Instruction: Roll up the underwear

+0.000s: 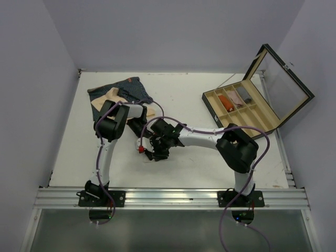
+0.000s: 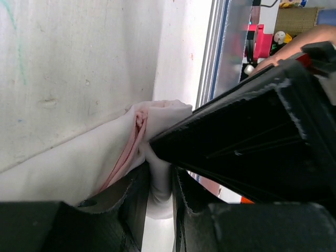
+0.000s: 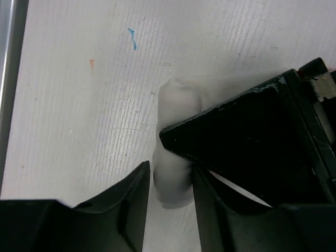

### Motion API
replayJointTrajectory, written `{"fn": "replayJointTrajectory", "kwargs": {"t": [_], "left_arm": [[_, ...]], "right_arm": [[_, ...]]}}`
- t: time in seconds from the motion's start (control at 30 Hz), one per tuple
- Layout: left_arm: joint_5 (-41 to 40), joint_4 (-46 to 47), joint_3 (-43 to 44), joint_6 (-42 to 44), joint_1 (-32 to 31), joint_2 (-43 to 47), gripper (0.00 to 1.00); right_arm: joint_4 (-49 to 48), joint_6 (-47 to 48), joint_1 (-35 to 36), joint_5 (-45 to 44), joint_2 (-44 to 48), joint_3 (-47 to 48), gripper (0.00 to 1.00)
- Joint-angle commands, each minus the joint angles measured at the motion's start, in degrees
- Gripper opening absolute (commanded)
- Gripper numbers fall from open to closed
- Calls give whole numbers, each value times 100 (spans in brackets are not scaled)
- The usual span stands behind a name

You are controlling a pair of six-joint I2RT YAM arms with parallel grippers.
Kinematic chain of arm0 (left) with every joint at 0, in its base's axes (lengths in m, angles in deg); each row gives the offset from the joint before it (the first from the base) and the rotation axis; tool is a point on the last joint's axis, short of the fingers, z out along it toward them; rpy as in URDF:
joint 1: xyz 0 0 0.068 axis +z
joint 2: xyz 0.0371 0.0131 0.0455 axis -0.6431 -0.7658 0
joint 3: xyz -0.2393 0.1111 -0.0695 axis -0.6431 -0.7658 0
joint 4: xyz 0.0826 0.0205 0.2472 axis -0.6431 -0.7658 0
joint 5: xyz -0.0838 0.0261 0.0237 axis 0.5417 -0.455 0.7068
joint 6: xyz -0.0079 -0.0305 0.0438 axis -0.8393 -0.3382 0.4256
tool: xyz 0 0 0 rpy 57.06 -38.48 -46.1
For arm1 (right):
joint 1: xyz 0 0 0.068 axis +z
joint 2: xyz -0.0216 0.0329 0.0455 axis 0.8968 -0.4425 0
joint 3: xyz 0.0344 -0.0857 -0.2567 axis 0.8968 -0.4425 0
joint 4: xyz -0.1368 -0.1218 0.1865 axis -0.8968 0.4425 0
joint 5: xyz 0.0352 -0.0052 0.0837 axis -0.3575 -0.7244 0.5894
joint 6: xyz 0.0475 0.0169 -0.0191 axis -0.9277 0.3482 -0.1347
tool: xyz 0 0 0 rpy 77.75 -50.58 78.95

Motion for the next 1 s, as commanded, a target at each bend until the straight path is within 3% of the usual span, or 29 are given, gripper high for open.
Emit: {"fn": "replayJointTrajectory", "kwargs": {"t": [0.0, 0.2, 0.37, 0.53, 0.6, 0.73, 0.87, 0.97], "left_arm": [[-712, 1539, -182, 385, -8, -265, 29], [-606, 1609, -209, 323, 45, 104, 40], [-448, 1486, 238, 245, 493, 1070, 45], [-237, 1345, 1134, 60, 1476, 1738, 48], [-237, 1634, 1119, -45, 1879, 2203, 50], [-438, 2723, -11, -423, 2417, 3424, 54], [-878, 3768, -1401, -336, 2444, 5249, 55], [-1290, 4034, -2430, -47, 2313, 6243, 55]], "right_arm": [[-581, 183, 94, 251, -142, -66, 31], [-215, 192, 77, 382, -336, -128, 0], [208, -334, -116, 883, 24, -251, 0], [481, -835, -318, 1392, 78, -164, 0], [648, -1108, -477, 1542, -158, 56, 0], [903, -1679, -819, 2192, -791, 574, 0], [1228, -2039, -1118, 2545, -1433, 1128, 0], [1396, -2215, -1259, 2834, -1864, 1462, 0]]}}
